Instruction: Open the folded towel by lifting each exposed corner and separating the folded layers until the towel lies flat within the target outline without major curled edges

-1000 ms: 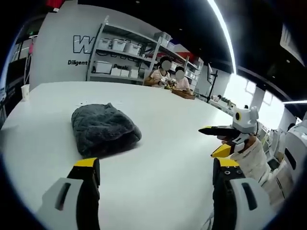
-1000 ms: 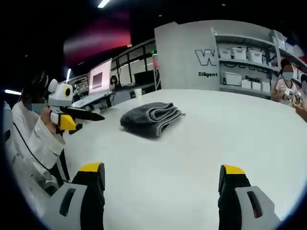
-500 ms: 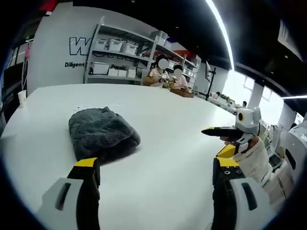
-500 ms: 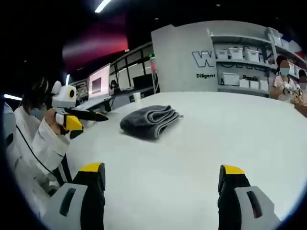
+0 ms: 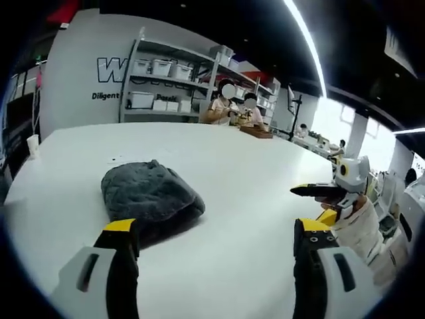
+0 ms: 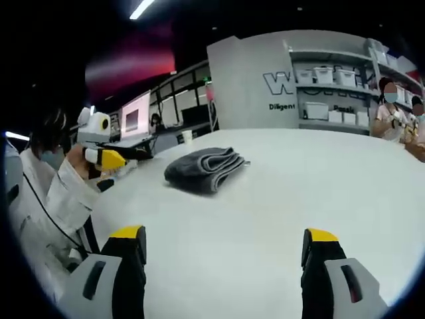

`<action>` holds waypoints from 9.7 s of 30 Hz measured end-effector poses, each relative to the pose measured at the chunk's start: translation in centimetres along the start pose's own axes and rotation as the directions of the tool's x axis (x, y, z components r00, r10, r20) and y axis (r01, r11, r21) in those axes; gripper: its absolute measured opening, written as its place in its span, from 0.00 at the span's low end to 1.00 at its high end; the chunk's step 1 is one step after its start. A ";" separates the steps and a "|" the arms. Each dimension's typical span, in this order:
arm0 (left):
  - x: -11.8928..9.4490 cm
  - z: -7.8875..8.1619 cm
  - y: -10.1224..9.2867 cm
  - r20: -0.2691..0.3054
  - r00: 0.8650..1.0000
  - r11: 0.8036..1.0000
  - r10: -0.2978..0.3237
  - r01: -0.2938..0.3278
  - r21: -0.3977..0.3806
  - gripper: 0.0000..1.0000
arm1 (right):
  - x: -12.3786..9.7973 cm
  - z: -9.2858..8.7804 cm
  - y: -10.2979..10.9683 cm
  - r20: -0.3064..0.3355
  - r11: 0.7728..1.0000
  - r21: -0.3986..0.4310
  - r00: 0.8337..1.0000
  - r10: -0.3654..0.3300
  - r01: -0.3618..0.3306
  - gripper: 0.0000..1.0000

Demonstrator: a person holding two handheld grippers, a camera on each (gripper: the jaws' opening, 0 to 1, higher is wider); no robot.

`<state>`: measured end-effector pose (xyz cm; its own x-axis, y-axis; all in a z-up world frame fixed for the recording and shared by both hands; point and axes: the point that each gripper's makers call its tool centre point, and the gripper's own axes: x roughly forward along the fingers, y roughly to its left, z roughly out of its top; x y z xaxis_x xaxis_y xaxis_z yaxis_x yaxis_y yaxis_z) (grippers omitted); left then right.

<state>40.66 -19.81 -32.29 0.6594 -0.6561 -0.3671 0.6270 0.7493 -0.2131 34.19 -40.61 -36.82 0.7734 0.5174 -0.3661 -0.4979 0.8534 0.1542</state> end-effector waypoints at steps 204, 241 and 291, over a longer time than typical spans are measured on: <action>15.1 -2.9 -5.7 0.000 0.999 0.865 -0.051 0.044 0.501 0.05 | -1.0 -2.4 -0.6 -0.081 1.000 0.004 0.997 0.005 -0.005 1.00; 11.4 3.3 -2.7 0.264 0.964 0.965 -0.041 -0.031 0.261 0.05 | -0.8 -2.0 -0.3 -0.088 1.000 -0.009 0.996 -0.005 0.005 0.99; 3.8 2.7 7.5 0.365 0.896 0.959 0.253 -0.283 0.030 0.05 | 0.6 -2.3 1.6 -0.150 0.997 -0.063 0.988 0.033 -0.043 0.99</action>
<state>49.00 -16.94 -32.88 0.9007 -0.4313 -0.0526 0.4273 0.9011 -0.0732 32.96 -39.12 -38.93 0.6889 0.5302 -0.4943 -0.5543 0.8247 0.1120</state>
